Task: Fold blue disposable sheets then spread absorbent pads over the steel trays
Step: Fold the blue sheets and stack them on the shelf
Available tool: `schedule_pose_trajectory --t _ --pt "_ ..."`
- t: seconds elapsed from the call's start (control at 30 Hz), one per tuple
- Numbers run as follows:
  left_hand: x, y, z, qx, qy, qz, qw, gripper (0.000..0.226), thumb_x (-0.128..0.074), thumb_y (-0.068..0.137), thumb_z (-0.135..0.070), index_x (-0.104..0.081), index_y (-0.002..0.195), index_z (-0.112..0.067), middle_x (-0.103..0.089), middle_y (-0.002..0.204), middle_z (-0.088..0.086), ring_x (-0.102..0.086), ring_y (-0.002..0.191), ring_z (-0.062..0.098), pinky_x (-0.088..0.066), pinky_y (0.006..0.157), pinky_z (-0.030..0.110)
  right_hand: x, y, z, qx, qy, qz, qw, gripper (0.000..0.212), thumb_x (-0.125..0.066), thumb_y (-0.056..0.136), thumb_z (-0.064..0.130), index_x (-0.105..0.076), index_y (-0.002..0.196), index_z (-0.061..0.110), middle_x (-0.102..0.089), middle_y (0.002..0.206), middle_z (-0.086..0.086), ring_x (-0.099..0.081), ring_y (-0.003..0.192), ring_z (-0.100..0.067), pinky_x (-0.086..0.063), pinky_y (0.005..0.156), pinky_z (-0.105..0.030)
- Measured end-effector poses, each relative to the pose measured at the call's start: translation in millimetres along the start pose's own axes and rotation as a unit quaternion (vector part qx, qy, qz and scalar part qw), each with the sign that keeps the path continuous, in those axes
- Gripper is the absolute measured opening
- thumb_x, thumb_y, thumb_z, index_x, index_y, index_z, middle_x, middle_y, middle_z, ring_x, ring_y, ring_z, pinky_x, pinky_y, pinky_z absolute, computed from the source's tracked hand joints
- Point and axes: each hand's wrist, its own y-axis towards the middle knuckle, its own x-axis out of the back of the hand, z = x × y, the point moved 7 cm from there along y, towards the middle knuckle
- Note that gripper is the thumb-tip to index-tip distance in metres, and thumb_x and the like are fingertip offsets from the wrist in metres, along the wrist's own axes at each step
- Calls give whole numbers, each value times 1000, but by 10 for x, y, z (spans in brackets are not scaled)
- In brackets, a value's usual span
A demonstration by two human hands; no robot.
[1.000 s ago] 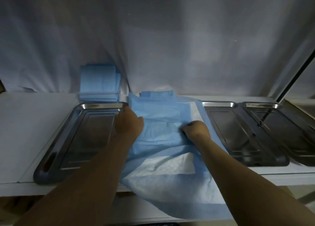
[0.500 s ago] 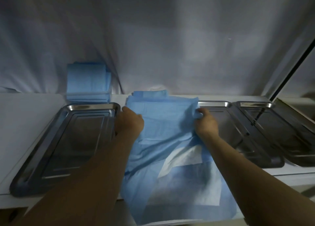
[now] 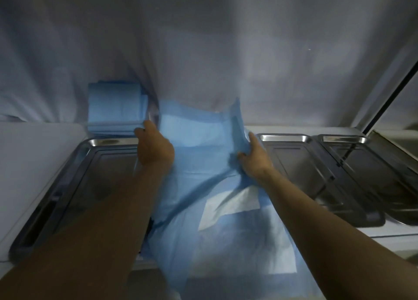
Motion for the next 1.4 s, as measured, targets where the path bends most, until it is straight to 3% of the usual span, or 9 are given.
schedule_pose_trajectory --t 0.3,0.37,0.57,0.73,0.83,0.97,1.07,1.23,1.4 --pt "-64 -559 -199 -191 204 158 947 22 -49 89 -14 -66 103 -10 -65 110 10 -59 107 30 -48 89 35 391 -309 -122 -50 -44 -146 987 31 -51 91 23 -60 112 1 -59 117 -21 -57 110 -36 -43 84 -33" --pt "39 -667 -155 -169 180 186 951 23 -48 90 -13 -68 100 -9 -67 106 11 -62 102 30 -52 88 37 448 -431 -154 -63 -42 -133 988 26 -46 92 18 -63 103 2 -63 109 -19 -60 103 -35 -40 76 -29" --pt "303 -970 15 -134 114 230 957 32 -47 91 -6 -50 64 -24 -65 98 8 -61 97 26 -48 82 30 222 -867 54 82 -135 -8 987 46 -54 82 2 -61 123 20 -54 130 -9 -48 121 -32 -37 104 -35" --pt "457 -1041 213 -80 -154 265 948 7 -52 71 -8 -53 64 -11 -55 59 -3 -52 54 4 -43 55 14 -148 -1305 506 200 -192 30 960 67 -68 77 14 -47 136 37 -41 142 -4 -35 133 -25 -29 107 -31" --pt "526 -1016 310 -108 -155 267 945 17 -49 75 -5 -52 68 -19 -54 66 1 -53 56 5 -39 53 10 -375 -1594 746 287 -222 48 931 58 -74 73 16 -59 126 36 -42 144 -6 -27 140 -31 -21 111 -40" --pt "456 -1103 377 -127 -87 324 933 28 -40 88 15 -51 93 -11 -53 78 5 -51 72 17 -41 54 11 -476 -1907 890 381 -223 3 897 24 -76 57 15 -76 77 29 -70 103 -6 -58 113 -39 -42 93 -51" --pt "423 -1185 380 -117 -66 364 921 27 -35 92 13 -51 99 -9 -49 78 9 -44 65 13 -36 46 7 -473 -2040 929 391 -254 1 885 19 -64 61 20 -76 74 28 -71 76 1 -67 83 -28 -48 83 -40" --pt "354 -1256 411 -198 69 358 910 41 -41 85 14 -57 120 0 -59 118 19 -56 111 30 -47 94 30 -673 -2181 764 243 -261 232 905 23 -61 85 22 -72 105 23 -70 109 0 -61 103 -21 -44 86 -25" --pt "308 -1362 445 -225 180 356 889 32 -50 93 -12 -58 124 -14 -53 133 10 -48 123 26 -36 106 32 -789 -2243 535 150 -266 343 888 27 -71 76 26 -73 103 25 -70 110 5 -60 106 -14 -48 95 -28"
